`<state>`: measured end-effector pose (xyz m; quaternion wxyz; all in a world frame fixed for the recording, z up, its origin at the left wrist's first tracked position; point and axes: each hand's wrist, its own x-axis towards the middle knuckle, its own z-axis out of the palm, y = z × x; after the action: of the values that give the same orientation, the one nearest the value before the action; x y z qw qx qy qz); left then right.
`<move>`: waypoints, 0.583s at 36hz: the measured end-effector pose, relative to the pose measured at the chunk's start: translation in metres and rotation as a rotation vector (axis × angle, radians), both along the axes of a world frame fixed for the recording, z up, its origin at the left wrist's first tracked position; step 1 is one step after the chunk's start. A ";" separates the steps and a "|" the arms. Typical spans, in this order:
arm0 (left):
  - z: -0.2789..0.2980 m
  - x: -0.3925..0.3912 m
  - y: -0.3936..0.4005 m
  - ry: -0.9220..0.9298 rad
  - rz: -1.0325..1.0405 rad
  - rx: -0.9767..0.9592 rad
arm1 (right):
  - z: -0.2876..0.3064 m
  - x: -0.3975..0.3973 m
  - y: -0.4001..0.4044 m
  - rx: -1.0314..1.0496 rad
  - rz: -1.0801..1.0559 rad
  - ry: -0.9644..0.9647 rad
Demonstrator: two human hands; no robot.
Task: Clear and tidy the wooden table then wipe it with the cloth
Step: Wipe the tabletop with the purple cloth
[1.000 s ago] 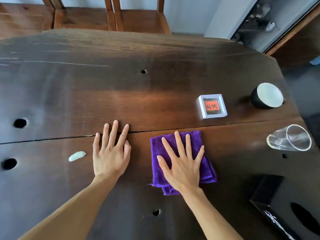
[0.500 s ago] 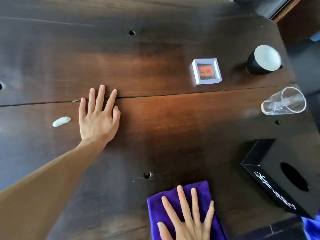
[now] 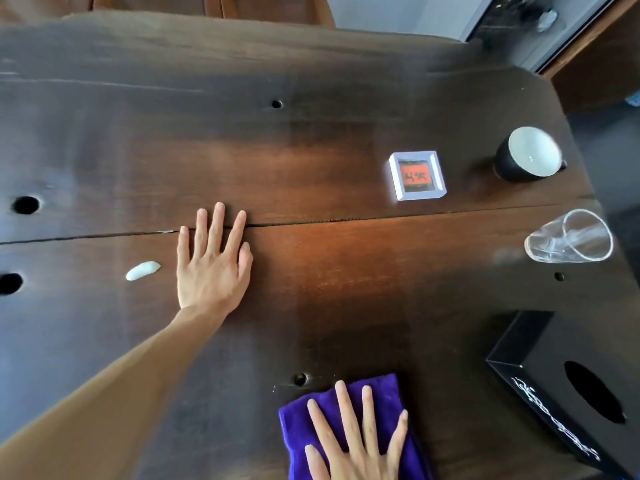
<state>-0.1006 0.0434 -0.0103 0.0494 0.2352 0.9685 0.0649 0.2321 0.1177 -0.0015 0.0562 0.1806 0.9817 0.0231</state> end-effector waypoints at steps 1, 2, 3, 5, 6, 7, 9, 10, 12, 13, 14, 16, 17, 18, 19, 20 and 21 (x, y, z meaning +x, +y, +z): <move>-0.001 0.000 0.000 0.004 -0.002 -0.001 | 0.000 -0.016 0.001 -0.039 -0.007 -0.004; -0.002 0.000 -0.001 0.009 -0.002 0.002 | 0.002 -0.034 0.004 -0.054 -0.015 -0.011; -0.002 0.000 -0.001 0.013 0.001 0.010 | 0.006 -0.056 0.008 -0.139 -0.054 -0.047; -0.003 -0.001 0.000 0.022 0.006 0.024 | 0.007 -0.092 0.018 -0.200 -0.069 0.004; -0.004 -0.002 0.000 0.023 0.007 0.025 | 0.008 -0.110 0.023 -0.218 -0.079 0.006; -0.004 -0.002 0.000 0.022 0.006 0.022 | 0.008 -0.126 0.029 -0.237 -0.093 -0.002; -0.005 -0.002 -0.001 0.017 0.006 0.015 | 0.006 -0.159 0.041 -0.225 -0.096 -0.004; -0.005 -0.002 -0.002 0.016 0.006 0.014 | 0.006 -0.177 0.049 -0.222 -0.106 -0.003; -0.005 -0.003 -0.002 0.017 0.007 0.011 | 0.004 -0.215 0.066 -0.210 -0.103 0.013; -0.004 -0.004 -0.002 0.019 0.006 0.010 | 0.003 -0.234 0.075 -0.206 -0.094 0.016; -0.004 -0.003 -0.002 0.022 0.005 0.012 | 0.002 -0.253 0.086 -0.201 -0.090 0.019; -0.003 -0.002 -0.002 0.024 0.011 0.013 | 0.000 -0.293 0.107 -0.196 -0.088 0.018; -0.003 -0.002 -0.001 0.023 0.018 0.013 | -0.001 -0.313 0.117 -0.192 -0.089 0.025; -0.003 -0.002 -0.001 0.020 0.024 0.012 | -0.002 -0.333 0.127 -0.189 -0.095 0.033; -0.003 -0.003 0.000 0.015 0.028 0.010 | -0.003 -0.352 0.136 -0.186 -0.098 0.043; -0.003 -0.003 0.000 0.009 0.030 0.007 | -0.004 -0.371 0.144 -0.183 -0.097 0.053; -0.003 -0.004 0.000 0.005 0.032 0.004 | -0.004 -0.390 0.151 -0.185 -0.097 0.057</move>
<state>-0.1049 0.0438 -0.0134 0.0452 0.2198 0.9722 0.0671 -0.1582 0.2689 -0.0051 0.0458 0.2223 0.9709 -0.0757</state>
